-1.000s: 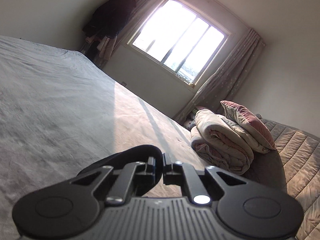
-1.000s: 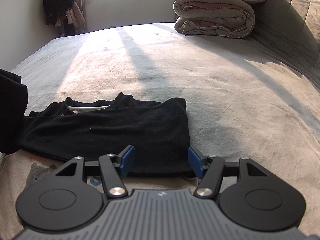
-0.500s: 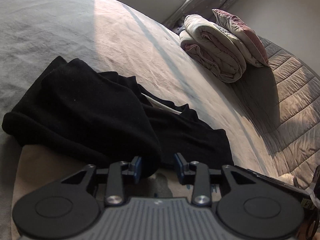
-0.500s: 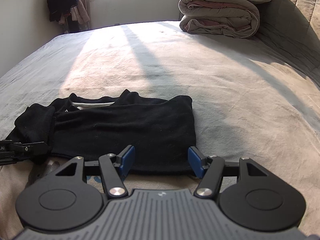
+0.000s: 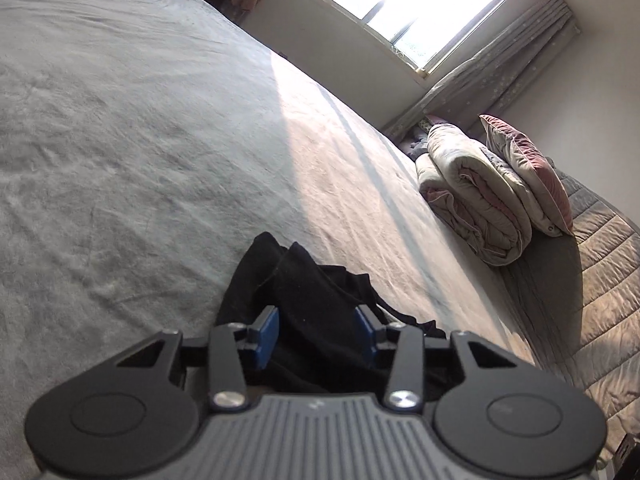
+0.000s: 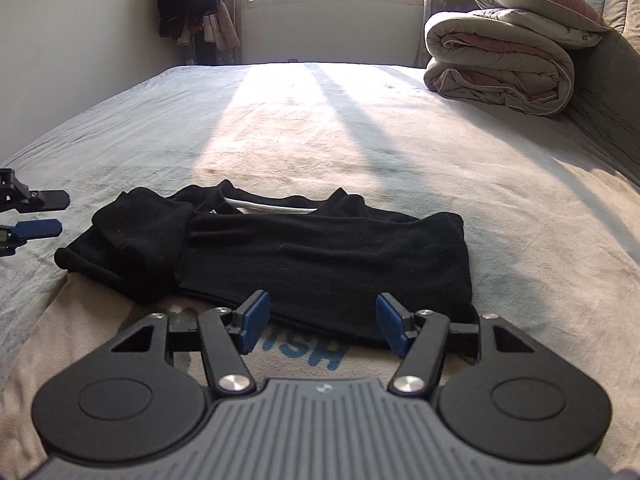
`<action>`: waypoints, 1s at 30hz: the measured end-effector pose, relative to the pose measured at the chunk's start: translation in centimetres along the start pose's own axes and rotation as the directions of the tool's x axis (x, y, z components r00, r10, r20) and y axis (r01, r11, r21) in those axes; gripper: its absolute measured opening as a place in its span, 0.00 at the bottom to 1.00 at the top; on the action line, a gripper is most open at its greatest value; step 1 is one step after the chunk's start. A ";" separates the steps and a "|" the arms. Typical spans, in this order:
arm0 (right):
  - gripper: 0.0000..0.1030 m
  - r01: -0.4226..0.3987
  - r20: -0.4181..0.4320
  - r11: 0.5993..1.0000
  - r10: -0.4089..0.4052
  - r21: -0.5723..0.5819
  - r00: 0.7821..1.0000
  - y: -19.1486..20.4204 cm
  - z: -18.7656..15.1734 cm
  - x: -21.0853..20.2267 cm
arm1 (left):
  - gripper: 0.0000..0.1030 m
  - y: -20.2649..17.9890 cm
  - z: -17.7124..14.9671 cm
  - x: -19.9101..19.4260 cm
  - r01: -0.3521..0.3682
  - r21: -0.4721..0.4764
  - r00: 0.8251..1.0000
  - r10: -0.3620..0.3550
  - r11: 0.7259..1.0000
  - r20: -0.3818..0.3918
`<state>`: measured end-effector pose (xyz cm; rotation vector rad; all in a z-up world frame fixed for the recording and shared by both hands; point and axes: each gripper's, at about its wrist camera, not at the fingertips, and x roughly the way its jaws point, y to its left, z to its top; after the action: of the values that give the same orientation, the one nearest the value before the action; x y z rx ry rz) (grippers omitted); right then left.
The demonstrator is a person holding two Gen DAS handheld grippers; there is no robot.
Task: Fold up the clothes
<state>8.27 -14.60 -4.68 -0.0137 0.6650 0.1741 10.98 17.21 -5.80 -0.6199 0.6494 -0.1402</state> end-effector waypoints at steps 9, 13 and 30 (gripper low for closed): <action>0.61 -0.145 -0.027 0.981 0.143 -0.126 0.989 9.7 2.2 3.2 | 0.07 4.8 0.8 0.9 -0.035 -0.212 0.997 0.019 0.977 -0.078; 0.61 -0.141 -0.049 0.975 0.134 -0.169 0.990 12.6 2.7 6.0 | 0.05 5.5 0.8 1.0 0.007 -0.263 0.997 -0.027 0.965 -0.072; 0.03 -0.005 0.043 0.988 0.012 -0.152 0.999 11.6 4.6 7.8 | 0.04 4.3 -0.5 2.8 -0.029 -0.236 0.981 -0.017 0.971 -0.192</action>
<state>15.23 -1.62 -5.35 -0.1527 0.6068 0.2322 12.60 19.54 -10.08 -0.8420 0.8635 -0.1186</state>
